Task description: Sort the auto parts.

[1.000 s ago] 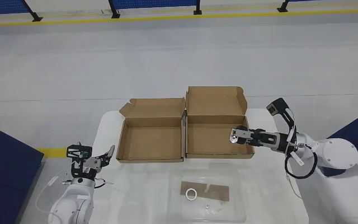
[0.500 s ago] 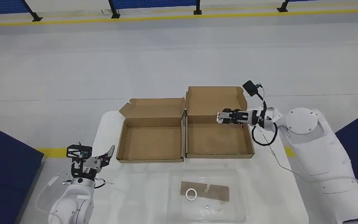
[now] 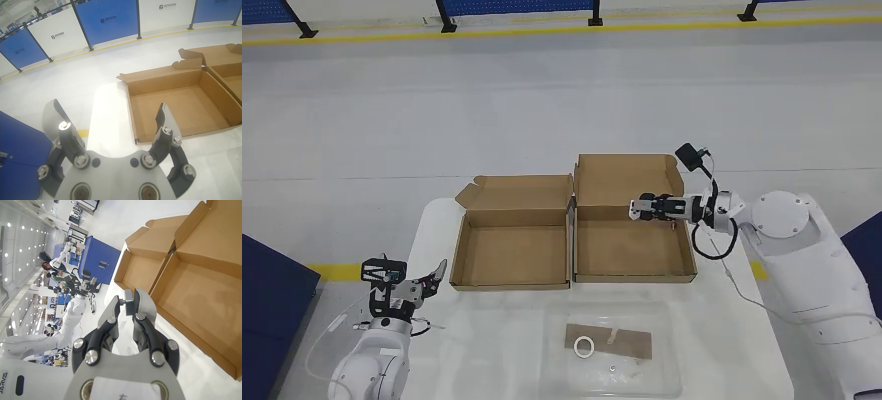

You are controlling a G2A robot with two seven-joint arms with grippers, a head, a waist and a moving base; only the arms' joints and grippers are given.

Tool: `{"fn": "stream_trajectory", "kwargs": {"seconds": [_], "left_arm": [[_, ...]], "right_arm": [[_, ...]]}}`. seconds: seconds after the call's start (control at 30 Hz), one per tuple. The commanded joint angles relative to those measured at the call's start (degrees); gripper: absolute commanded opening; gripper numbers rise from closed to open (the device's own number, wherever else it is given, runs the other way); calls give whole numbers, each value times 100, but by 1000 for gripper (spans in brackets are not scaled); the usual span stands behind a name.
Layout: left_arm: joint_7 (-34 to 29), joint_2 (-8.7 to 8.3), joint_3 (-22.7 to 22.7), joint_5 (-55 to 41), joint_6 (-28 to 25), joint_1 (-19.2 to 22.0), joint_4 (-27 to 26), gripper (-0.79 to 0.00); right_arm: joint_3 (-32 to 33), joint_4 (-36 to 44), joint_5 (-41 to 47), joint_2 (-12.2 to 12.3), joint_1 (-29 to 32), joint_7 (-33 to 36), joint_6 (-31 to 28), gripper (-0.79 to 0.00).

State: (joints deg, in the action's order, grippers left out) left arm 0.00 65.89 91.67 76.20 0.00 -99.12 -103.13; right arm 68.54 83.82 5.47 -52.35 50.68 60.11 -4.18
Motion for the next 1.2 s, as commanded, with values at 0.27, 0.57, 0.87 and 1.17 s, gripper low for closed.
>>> {"fn": "stream_trajectory", "kwargs": {"seconds": [0.27,0.57,0.87,1.17], "left_arm": [[0,0,0,0,0,0,0,0],[0,0,0,0,0,0,0,0],[0,0,0,0,0,0,0,0],[0,0,0,0,0,0,0,0]], "right_arm": [[-1259,-359,-1804,-282,-949,-520,1055,-785],[-3085,-1688,-2853,-1007,-2060,-520,1759,-785],[-3426,-2255,-2872,-1295,-2191,-651,1958,-785],[-3489,-2321,-3033,-1334,-2101,-691,2263,-785]]}}
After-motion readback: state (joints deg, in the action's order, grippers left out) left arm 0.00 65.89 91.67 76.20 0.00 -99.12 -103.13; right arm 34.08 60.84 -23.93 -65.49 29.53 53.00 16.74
